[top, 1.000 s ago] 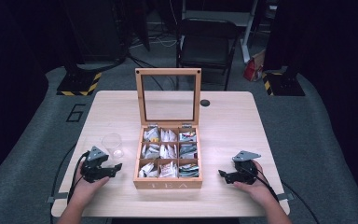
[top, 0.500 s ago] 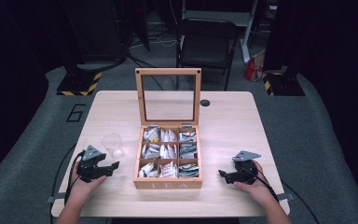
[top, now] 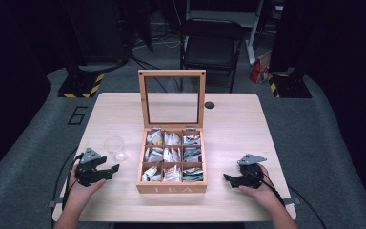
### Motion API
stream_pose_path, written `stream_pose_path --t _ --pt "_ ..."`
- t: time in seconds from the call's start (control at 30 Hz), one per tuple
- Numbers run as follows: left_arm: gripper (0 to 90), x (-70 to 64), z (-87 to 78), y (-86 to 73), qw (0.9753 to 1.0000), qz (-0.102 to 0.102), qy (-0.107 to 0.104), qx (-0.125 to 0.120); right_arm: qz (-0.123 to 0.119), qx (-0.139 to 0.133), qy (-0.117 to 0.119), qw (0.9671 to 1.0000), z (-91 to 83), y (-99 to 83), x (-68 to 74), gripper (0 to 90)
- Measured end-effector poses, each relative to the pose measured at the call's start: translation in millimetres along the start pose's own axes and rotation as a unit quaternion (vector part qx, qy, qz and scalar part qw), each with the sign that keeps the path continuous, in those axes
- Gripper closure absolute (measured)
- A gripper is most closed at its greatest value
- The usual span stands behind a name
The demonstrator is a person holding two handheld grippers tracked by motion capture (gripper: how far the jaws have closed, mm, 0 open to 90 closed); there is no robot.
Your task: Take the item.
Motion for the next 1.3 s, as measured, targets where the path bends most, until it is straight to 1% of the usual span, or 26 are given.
stream_pose_path --t 0.07,0.13,0.17,0.2,0.27,0.3,0.37,0.43,0.5,0.6,0.7,0.73,0.83,0.9,0.93,0.97,1.1,1.2,1.23,1.3 --pt "33.2 -1.2 -1.3 1.9 1.0000 -0.005 -0.002 -0.003 0.000 0.000 0.000 1.0000 0.0 0.0 0.0 13.3" --pt "33.2 -0.3 -3.1 3.5 1.0000 -0.004 0.003 -0.005 0.000 0.000 0.000 1.0000 0.0 0.0 0.0 13.3" --pt "33.2 0.5 -4.1 3.5 1.0000 0.000 0.005 -0.002 0.000 0.000 0.000 1.0000 0.0 0.0 0.0 13.3" --pt "33.2 0.7 -5.9 5.2 1.0000 -0.003 0.007 -0.005 0.000 0.000 0.000 1.0000 0.0 0.0 0.0 13.3" --pt "33.2 0.3 -7.3 6.1 1.0000 -0.004 0.006 -0.006 0.000 0.000 0.000 1.0000 0.0 0.0 0.0 13.3" --pt "33.2 0.4 -9.6 8.7 0.9999 -0.001 0.006 -0.012 0.000 0.000 -0.001 1.0000 -0.1 -0.1 -0.1 13.3" --pt "33.3 -0.6 -11.3 10.4 0.9999 -0.003 0.006 -0.016 0.000 0.000 0.000 1.0000 0.0 0.0 0.0 13.3" --pt "33.9 -0.7 -14.7 12.6 0.9999 0.000 0.004 -0.016 0.000 0.000 0.000 1.0000 0.0 0.0 0.0 13.3" --pt "34.7 -2.1 -17.1 15.6 0.9997 0.000 0.001 -0.022 0.000 0.000 0.000 1.0000 0.0 0.0 0.0 13.3" --pt "35.2 -4.7 -19.1 16.0 0.9998 0.000 -0.005 -0.021 0.000 0.000 0.000 1.0000 0.0 0.0 0.0 13.3" --pt "35.7 -8.9 -18.4 16.3 0.9997 0.006 -0.010 -0.020 0.000 0.000 0.000 1.0000 0.0 0.0 0.0 13.3" --pt "35.9 -9.6 -17.6 17.1 0.9997 0.006 -0.008 -0.023 0.000 0.000 0.000 1.0000 0.0 0.0 0.0 13.3" --pt "35.8 -14.4 -17.0 17.2 0.9996 0.016 -0.016 -0.016 0.000 0.000 0.000 1.0000 0.0 0.0 0.0 13.3" --pt "35.8 -17.4 -15.1 18.3 0.9995 0.018 -0.014 -0.020 0.000 0.000 0.000 1.0000 0.0 0.0 0.0 13.3" --pt "35.9 -19.3 -15.2 18.1 0.9994 0.022 -0.019 -0.016 0.000 0.000 0.000 1.0000 0.0 0.0 0.0 13.3" --pt "35.9 -20.6 -15.0 18.1 0.9994 0.022 -0.020 -0.015 0.000 0.000 0.000 1.0000 0.0 0.0 0.0 13.3" --pt "37.3 -26.3 -14.0 19.1 0.9991 0.027 -0.028 -0.017 0.000 0.000 0.000 1.0000 0.0 0.0 0.0 13.3" --pt "38.0 -30.2 -13.6 19.8 0.9987 0.036 -0.034 -0.013 0.000 0.000 0.000 1.0000 0.0 0.0 0.0 13.3" --pt "38.1 -31.4 -12.9 21.2 0.9987 0.034 -0.033 -0.019 0.000 0.000 0.000 1.0000 0.0 0.0 0.0 13.3" --pt "38.7 -33.7 -13.6 22.0 0.9984 0.036 -0.040 -0.016 0.000 0.000 0.000 1.0000 0.0 0.0 0.0 13.3"
Point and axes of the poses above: each handheld gripper's, and its own axes: z roughly forward along the jaws, y roughly out of its top, x roughly to its left, the point moved 10 cm from there along z, roughly forward along the jaws, and after that the axes turned 4 degrees about y, right-handed, at the moved point
